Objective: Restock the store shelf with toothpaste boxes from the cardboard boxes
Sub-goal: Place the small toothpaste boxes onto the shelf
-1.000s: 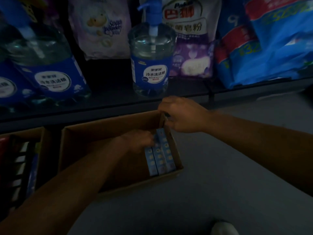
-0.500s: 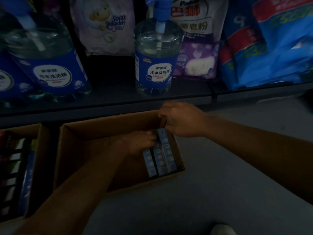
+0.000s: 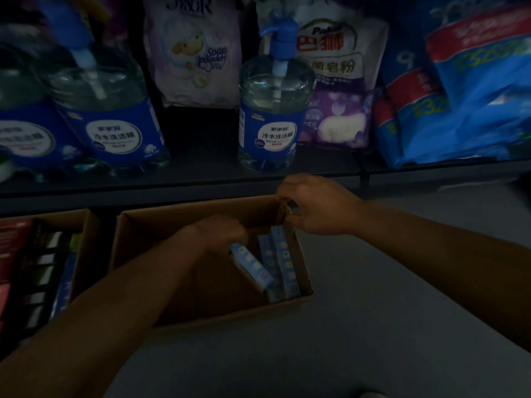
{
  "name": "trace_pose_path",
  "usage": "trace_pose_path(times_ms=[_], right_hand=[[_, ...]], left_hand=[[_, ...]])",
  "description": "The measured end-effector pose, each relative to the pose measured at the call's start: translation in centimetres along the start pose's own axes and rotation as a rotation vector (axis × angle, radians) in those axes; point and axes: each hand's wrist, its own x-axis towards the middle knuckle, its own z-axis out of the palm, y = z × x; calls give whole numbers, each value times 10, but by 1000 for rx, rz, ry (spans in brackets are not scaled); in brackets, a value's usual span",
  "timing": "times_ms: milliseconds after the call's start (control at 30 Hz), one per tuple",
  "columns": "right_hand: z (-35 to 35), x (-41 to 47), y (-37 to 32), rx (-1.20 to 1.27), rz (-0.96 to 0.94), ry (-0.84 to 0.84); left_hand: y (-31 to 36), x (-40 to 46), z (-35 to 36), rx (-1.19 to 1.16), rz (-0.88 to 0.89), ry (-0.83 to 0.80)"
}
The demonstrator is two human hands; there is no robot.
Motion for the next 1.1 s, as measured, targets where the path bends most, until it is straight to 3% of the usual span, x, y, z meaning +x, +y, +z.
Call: trace_pose_path(times_ms=[300,700,967,1100], right_hand=[[-87,-2,-16,-104,-71,120],[-266,-42,-24,-159,-104,306],[-364,-65,0,-182,-36,320],[-388,-64,26,-195,43,338]], left_hand=[[7,-91,-124,-89,-163,58],[48,-180,-308,98,-266,250],[73,-183,-429,98,-228,490],[88,-160,-475,92,-245,525]])
